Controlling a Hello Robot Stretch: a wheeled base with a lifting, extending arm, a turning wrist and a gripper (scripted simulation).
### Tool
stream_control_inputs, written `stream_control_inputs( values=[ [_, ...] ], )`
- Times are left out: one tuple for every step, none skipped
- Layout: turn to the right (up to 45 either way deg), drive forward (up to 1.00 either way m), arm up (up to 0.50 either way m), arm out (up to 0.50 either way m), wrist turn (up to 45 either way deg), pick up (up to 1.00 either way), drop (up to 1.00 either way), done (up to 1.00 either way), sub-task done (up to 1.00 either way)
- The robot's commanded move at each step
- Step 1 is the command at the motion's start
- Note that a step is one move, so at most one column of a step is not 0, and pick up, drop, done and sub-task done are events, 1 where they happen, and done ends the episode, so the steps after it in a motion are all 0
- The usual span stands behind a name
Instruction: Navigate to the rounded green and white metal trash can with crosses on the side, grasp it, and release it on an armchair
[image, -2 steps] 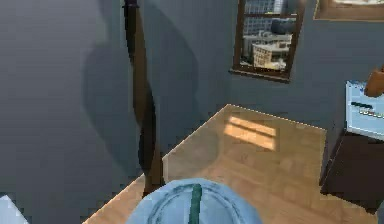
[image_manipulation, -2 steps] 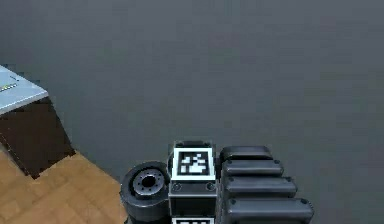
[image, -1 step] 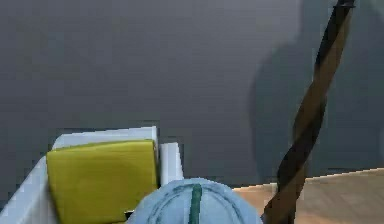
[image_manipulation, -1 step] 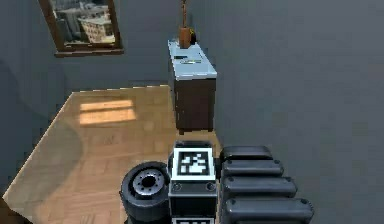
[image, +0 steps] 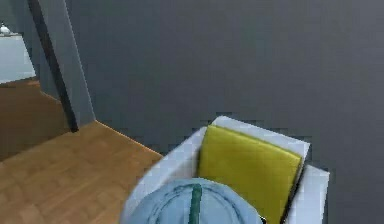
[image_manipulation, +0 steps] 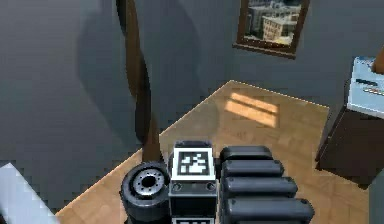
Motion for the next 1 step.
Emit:
stream_control_inputs(
  values=[
    [-6.0, 0.00, 0.00, 0.00, 0.0, 0.00, 0.00, 0.00, 0.00]
  ],
)
